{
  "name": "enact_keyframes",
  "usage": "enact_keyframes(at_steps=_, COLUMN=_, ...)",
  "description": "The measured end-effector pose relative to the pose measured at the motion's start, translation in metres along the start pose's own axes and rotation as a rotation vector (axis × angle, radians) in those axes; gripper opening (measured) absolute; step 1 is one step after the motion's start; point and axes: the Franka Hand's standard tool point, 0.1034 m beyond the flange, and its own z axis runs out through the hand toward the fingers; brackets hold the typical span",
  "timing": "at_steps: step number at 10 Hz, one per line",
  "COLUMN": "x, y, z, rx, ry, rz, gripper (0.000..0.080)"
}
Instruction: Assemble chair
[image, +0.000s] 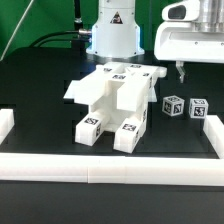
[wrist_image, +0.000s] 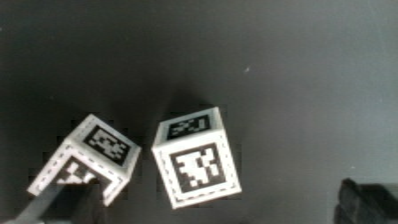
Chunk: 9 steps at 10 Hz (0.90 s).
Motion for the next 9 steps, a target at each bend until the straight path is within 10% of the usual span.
enact_keyframes(at_steps=6, x=-0.05, y=0.018, z=0.018, rx=-0.004, ry=0.006, rz=0.042, gripper=0.0649)
enact_keyframes(at_steps=9, x=-0.05, y=0.038, z=0.022, rx=-0.02, ry=0.0, rz=-0.007, gripper=0.0649)
